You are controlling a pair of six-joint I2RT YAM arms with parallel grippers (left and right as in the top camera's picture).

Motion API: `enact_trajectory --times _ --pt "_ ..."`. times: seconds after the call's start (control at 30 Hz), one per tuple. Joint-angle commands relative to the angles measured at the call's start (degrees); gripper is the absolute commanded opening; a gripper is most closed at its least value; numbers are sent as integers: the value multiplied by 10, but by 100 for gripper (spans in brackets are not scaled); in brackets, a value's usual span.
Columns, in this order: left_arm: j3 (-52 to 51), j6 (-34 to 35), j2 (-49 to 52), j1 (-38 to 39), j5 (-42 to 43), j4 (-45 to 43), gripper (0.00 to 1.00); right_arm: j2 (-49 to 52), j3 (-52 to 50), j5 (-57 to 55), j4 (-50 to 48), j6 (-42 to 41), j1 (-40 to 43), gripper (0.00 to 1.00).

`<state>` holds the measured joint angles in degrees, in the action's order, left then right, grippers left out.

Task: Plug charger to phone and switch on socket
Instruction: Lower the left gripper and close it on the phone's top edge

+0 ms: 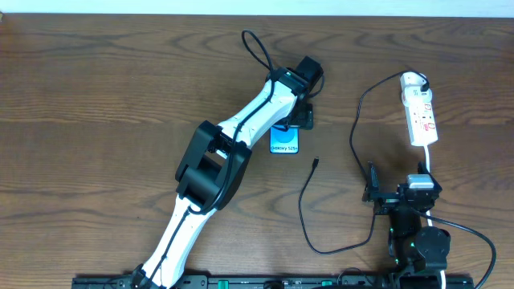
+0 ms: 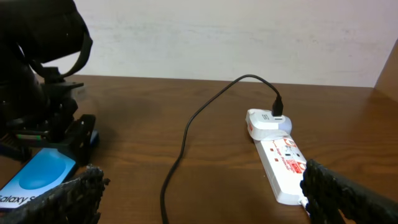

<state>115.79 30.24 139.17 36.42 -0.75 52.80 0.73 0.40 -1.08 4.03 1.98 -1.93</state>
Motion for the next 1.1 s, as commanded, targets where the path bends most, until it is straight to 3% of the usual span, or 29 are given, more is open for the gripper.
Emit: enact_trajectory --times 0.0,0.6,0.97,1.07 --pt "-5 14 29 1 17 -2 98 -2 -1 -3 2 4 5 99" --pt "-4 14 29 2 16 2 99 -2 -1 -3 2 4 5 99" --pt "-4 14 29 2 16 2 93 -2 -1 -3 2 4 5 99" --pt "-4 14 29 2 16 3 84 -2 -1 -3 2 4 5 99"
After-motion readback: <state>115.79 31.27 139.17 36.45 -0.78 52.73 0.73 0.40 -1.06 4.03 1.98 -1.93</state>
